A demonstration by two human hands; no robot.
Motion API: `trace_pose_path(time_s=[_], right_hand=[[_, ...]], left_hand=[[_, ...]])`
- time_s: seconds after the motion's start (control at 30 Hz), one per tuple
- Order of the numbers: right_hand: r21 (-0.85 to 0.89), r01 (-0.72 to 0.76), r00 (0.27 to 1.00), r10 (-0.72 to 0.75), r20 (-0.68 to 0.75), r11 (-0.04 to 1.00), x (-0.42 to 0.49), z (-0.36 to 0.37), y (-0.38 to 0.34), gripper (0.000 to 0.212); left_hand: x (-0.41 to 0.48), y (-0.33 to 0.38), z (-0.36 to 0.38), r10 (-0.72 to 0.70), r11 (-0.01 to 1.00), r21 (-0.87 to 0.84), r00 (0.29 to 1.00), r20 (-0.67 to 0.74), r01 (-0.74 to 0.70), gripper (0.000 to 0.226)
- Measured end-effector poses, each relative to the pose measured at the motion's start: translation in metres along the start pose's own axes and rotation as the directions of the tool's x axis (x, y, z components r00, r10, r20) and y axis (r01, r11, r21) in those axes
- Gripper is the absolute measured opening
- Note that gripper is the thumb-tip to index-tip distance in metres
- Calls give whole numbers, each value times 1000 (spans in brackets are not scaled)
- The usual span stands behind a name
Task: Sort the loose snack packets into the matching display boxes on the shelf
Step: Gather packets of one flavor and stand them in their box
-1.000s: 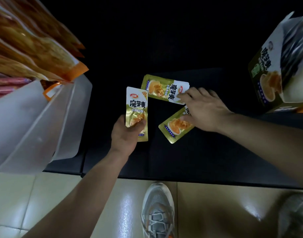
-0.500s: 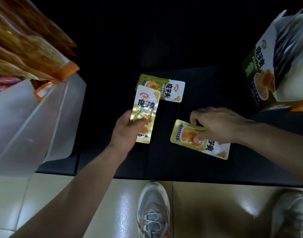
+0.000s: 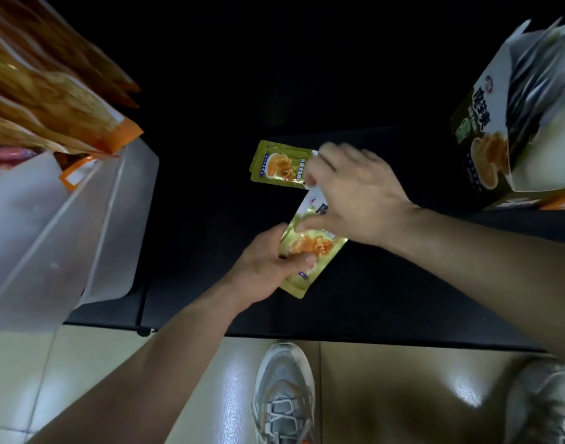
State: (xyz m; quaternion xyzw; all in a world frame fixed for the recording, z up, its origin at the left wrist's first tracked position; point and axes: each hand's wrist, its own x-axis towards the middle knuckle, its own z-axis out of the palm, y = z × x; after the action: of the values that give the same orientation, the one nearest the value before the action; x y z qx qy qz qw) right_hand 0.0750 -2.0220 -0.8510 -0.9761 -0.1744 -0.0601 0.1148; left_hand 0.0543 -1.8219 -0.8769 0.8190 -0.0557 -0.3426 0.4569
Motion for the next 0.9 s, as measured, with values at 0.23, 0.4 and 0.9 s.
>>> trace_pose_path(time_s=[0.23, 0.4, 0.9], right_hand=[[-31, -13, 832, 28, 554, 999, 20, 28, 45, 63], [-71, 156, 894, -111, 435, 985, -61, 35, 39, 57], [106, -406, 845, 329, 421, 908, -41, 18, 26, 68]], left_hand=[[8, -16, -38, -236, 938, -346, 781, -578, 28, 19], [8, -25, -36, -192, 947, -320, 800, -569, 0, 23], [7, -20, -27, -148, 961, -275, 826, -545, -10, 23]])
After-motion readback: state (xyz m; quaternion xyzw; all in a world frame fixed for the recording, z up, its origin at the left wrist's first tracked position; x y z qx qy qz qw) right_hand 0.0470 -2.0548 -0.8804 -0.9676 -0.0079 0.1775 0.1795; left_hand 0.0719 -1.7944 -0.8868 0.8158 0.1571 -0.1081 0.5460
